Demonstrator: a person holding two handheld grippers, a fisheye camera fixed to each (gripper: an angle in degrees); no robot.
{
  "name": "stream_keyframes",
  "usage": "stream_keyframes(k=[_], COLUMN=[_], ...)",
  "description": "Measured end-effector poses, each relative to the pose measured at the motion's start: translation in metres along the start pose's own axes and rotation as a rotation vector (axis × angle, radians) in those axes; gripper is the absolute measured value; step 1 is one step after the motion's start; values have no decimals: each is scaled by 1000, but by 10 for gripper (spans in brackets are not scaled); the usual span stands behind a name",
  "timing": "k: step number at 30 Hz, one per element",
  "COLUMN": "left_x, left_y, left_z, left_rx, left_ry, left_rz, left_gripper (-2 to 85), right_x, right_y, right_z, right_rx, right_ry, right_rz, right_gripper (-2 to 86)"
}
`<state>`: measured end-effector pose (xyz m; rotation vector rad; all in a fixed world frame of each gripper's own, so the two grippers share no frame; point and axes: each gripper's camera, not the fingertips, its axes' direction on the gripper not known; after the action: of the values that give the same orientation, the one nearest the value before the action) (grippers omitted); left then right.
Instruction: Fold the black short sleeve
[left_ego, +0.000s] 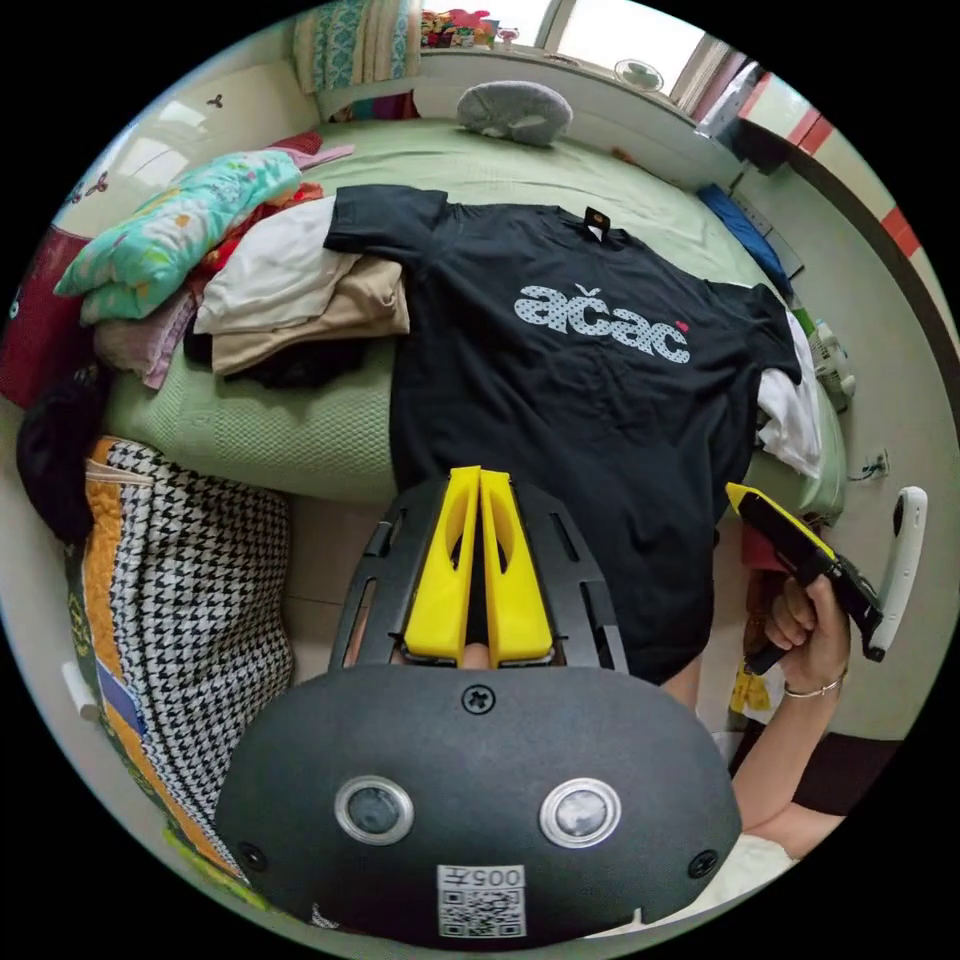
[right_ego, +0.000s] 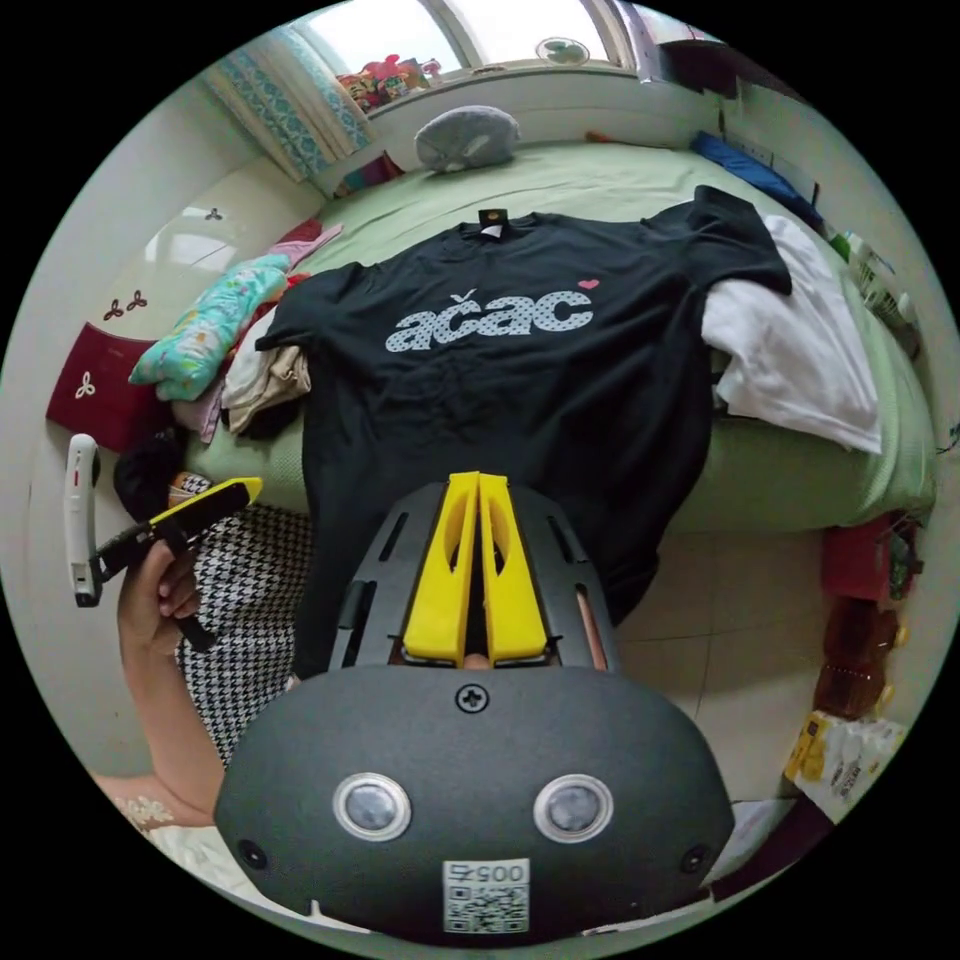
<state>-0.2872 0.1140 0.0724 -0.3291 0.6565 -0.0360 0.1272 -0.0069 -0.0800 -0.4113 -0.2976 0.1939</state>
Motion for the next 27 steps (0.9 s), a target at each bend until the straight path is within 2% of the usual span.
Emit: stream_keyframes(k=[2,5,12,27], left_x=[16,41,68,85], left_y=[5,12,31,57], left_z=[-18,-31,-35,-50], left_rx=[13,18,-33,-98], left_ry=[-25,-16,10,70], left_rz=[14,81,109,71], left_gripper=[-7,-7,-7,-7], right_x=[-9,-20,-24,-68], right_y=[4,8,25,43], right_z=[-8,-12,-16,-18], right_rx=[-31,-77,-97,-46], right_ry=[134,206,100,227], right_rz=[29,56,106,-25], right_gripper=[-10,-10,-10,-11])
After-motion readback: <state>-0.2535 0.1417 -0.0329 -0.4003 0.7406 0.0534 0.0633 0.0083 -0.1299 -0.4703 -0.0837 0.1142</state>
